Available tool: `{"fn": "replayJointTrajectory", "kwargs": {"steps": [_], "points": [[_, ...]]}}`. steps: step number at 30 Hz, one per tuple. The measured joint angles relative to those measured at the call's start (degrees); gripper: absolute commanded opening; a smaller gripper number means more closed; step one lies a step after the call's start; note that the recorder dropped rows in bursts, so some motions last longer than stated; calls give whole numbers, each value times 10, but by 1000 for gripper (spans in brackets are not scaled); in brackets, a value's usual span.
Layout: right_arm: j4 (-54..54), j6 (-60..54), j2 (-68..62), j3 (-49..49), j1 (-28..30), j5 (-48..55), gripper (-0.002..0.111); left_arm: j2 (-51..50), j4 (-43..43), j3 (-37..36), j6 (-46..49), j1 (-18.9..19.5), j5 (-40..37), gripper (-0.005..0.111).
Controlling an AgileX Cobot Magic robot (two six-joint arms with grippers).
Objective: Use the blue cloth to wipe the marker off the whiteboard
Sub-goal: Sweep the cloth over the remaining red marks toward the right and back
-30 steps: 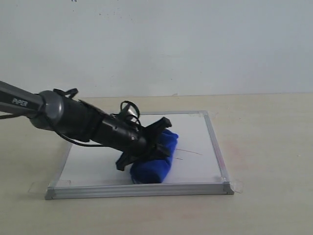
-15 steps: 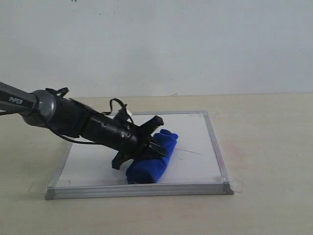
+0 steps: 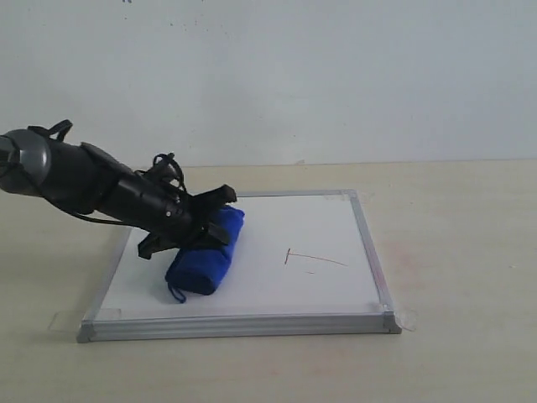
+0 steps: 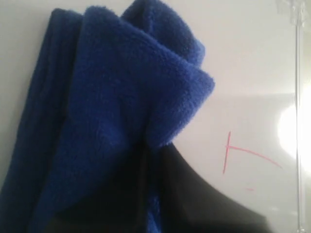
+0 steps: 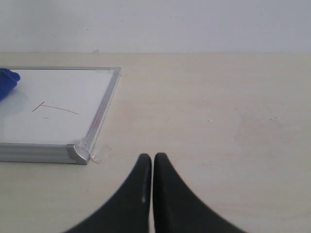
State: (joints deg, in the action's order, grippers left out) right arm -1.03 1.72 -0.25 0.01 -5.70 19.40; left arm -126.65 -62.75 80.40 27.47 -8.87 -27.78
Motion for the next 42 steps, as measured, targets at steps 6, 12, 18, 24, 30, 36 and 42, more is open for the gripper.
{"fn": "replayJointTrajectory", "kwargs": {"steps": [6, 12, 18, 24, 30, 36, 42], "points": [[0, 0, 0, 0, 0, 0, 1, -1, 21, 2, 0, -72, 43, 4], [0, 0, 0, 0, 0, 0, 1, -32, 16, 50, -34, -135, 26, 4], [0, 0, 0, 0, 0, 0, 1, -89, 4, 143, -64, -199, 18, 4], [0, 0, 0, 0, 0, 0, 1, -99, 293, 221, -278, -143, -73, 4], [0, 0, 0, 0, 0, 0, 1, -94, 457, 252, -399, -61, -138, 4], [0, 0, 0, 0, 0, 0, 1, -98, 456, 252, -403, -92, -113, 4], [0, 0, 0, 0, 0, 0, 1, -113, 406, 253, -399, -157, -46, 4]]}}
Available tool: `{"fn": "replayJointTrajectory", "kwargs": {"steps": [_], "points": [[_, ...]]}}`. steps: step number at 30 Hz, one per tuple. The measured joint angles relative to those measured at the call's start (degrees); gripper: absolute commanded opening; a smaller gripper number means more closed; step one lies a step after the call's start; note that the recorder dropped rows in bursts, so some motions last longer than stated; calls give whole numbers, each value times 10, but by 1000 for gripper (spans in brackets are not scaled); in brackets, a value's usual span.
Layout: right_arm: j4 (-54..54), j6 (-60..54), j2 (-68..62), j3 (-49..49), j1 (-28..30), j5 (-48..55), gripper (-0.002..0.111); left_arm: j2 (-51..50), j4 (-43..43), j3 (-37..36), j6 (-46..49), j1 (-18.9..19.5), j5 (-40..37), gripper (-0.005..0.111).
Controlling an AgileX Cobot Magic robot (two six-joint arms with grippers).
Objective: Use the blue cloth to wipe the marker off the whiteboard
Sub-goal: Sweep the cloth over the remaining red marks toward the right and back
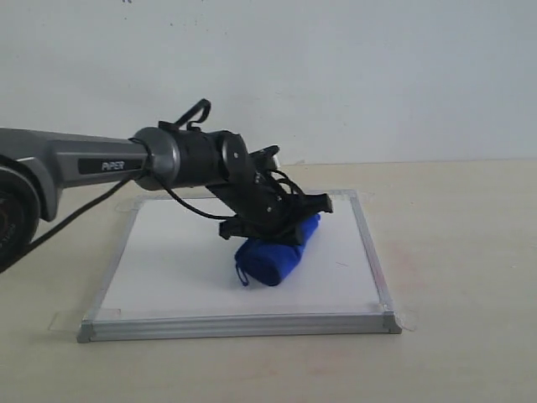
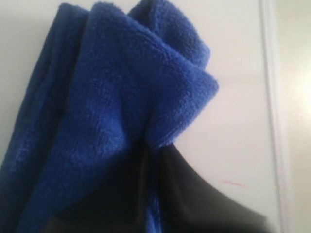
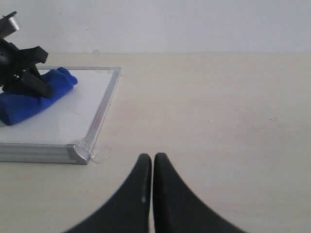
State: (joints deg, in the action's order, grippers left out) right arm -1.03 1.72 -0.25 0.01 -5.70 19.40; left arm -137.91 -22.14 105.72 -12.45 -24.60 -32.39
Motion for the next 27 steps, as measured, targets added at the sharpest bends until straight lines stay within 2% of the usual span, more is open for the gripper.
{"fn": "replayJointTrajectory", "kwargs": {"steps": [4, 8, 14, 22, 27], "points": [[0, 0, 0, 0, 0, 0, 1, -11, -45, 3, 4, -34, 25, 4], [0, 0, 0, 0, 0, 0, 1, -21, -107, 6, 47, -64, 40, 4], [0, 0, 0, 0, 0, 0, 1, -23, -147, 6, 83, -90, 43, 4], [0, 0, 0, 0, 0, 0, 1, -24, -148, 6, 119, -84, 39, 4], [0, 0, 0, 0, 0, 0, 1, -24, -145, 8, 59, -50, 3, 4]]}}
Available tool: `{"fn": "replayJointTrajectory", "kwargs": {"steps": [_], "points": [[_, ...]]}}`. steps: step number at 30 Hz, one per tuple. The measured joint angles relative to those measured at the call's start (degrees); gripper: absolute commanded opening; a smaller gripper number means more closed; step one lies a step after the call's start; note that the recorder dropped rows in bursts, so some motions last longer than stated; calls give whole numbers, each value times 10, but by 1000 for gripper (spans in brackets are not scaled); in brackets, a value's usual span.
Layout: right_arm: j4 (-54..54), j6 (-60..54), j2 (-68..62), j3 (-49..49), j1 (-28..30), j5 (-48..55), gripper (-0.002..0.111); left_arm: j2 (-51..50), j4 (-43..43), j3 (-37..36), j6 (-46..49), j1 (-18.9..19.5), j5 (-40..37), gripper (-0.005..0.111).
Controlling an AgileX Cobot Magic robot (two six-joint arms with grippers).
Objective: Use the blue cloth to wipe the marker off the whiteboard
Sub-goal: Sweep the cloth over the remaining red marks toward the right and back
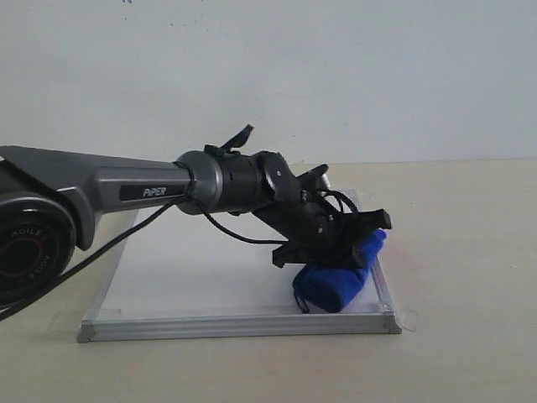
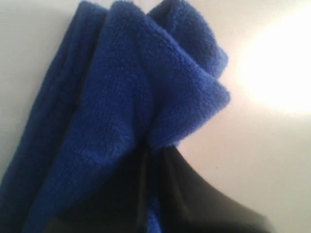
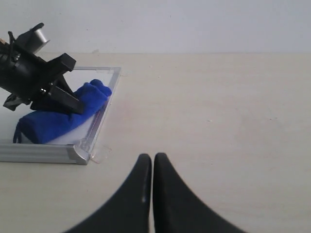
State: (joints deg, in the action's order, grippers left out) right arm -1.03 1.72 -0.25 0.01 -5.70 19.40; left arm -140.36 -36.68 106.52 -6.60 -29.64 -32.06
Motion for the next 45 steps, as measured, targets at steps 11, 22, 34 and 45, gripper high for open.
{"fn": "replayJointTrajectory", "kwargs": {"steps": [11, 22, 34, 45], "points": [[0, 0, 0, 0, 0, 0, 1, 20, 64, 0, -34, 117, -100, 4], [0, 0, 0, 0, 0, 0, 1, 65, 373, -7, -165, 197, -186, 4], [0, 0, 0, 0, 0, 0, 1, 69, 398, -16, -186, 206, -235, 4], [0, 0, 0, 0, 0, 0, 1, 72, 39, -69, -2, 136, -168, 4]]}}
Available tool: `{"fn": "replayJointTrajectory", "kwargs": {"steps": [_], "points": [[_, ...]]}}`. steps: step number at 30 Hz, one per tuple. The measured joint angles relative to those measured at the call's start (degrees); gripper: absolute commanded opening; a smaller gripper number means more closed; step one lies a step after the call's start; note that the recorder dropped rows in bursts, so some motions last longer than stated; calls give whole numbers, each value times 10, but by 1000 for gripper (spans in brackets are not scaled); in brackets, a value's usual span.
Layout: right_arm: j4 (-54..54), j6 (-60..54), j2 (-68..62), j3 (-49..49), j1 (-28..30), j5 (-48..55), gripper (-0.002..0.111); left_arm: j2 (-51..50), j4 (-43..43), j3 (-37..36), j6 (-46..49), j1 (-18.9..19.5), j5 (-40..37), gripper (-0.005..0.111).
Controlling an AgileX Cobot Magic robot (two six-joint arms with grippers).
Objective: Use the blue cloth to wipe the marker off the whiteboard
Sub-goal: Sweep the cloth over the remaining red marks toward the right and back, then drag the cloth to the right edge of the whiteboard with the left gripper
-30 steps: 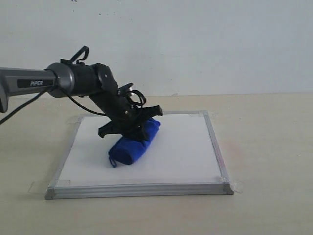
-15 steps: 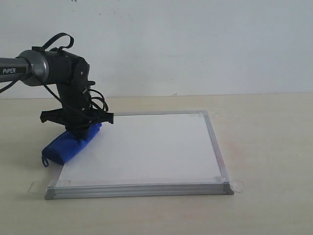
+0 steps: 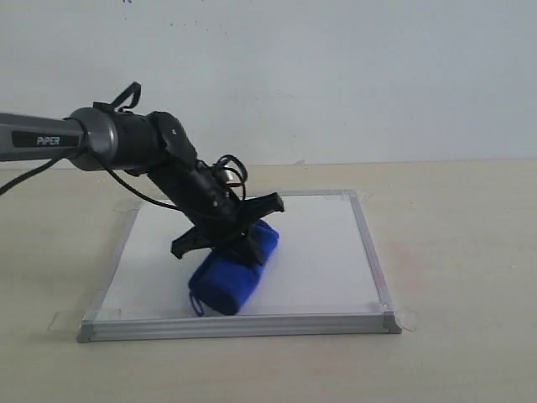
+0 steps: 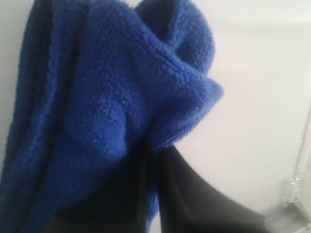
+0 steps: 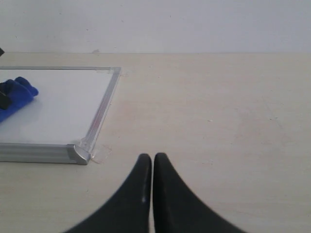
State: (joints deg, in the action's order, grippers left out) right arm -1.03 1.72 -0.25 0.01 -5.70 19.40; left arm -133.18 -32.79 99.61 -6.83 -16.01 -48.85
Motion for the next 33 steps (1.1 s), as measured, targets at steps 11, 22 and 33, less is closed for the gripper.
{"fn": "replayJointTrajectory", "kwargs": {"steps": [11, 22, 33], "points": [[0, 0, 0, 0, 0, 0, 1, -2, 48, -1, -8, -57, 34, 4], [0, 0, 0, 0, 0, 0, 1, 27, 222, -31, -89, 58, -50, 4], [0, 0, 0, 0, 0, 0, 1, 52, 70, -115, 13, 124, -14, 4]]}}
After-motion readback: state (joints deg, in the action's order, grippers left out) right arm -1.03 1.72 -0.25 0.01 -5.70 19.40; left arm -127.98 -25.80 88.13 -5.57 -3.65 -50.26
